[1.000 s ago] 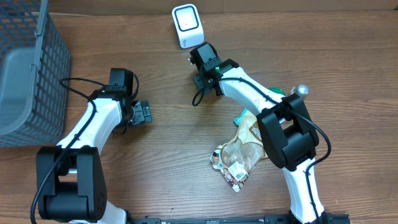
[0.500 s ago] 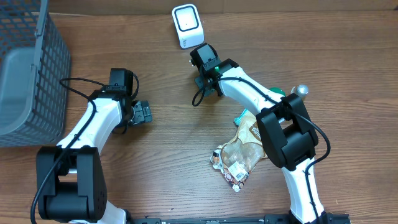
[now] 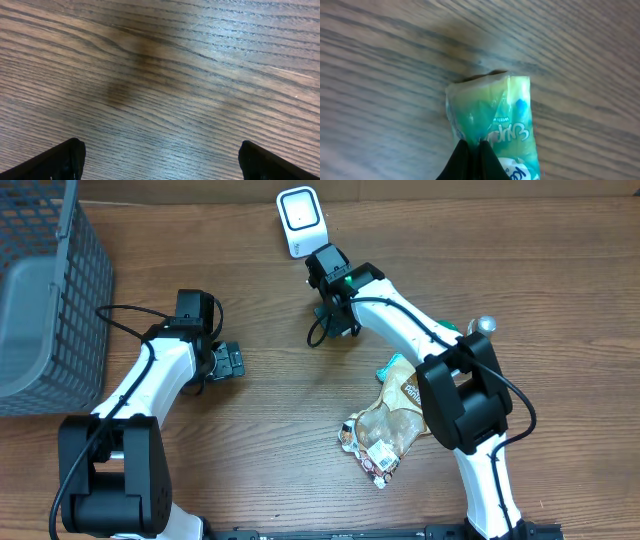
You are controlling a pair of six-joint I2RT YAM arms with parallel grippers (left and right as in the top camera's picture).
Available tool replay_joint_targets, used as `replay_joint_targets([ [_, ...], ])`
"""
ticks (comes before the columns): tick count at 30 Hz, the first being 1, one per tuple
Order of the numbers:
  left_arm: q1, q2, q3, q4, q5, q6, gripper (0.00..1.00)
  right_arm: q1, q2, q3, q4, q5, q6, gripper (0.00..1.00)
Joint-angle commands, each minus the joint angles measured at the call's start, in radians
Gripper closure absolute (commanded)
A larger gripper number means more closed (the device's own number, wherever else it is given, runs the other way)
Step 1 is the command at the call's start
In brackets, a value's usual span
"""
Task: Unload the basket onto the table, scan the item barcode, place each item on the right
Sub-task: 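Lift the tissue pack with the right gripper toward the white scanner, then hold the tissue pack in front of the scanner face with the right gripper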
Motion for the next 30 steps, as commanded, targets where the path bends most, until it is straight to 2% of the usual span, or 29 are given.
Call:
replay_joint_targets([
  [1,-0.002,-0.006,0.013,0.0,-0.012,0.018,0.0,-0.03,-0.1,0.06,-0.029,-0.14,0.073,0.96],
  [8,-0.002,-0.006,0.013,0.0,-0.012,0.018,0.0,-0.054,-0.105,0.262,-0.19,-0.295,0.072,0.97],
  [14,-0.002,-0.006,0.013,0.0,-0.012,0.018,0.0,-0.054,-0.105,0.369,-0.22,-0.429,0.113,0.97],
  [18,-0.002,-0.006,0.013,0.0,-0.012,0.018,0.0,-0.069,-0.105,0.368,-0.139,-0.674,0.143,0.96],
  [24,-0.002,-0.006,0.013,0.0,-0.012,0.018,0.0,-0.102,-0.105,0.369,0.003,-0.761,0.339,0.97],
  [30,-0.002,-0.006,0.013,0.0,-0.012,0.018,0.0,-0.106,-0.105,0.401,0.217,-0.769,0.51,0.97],
])
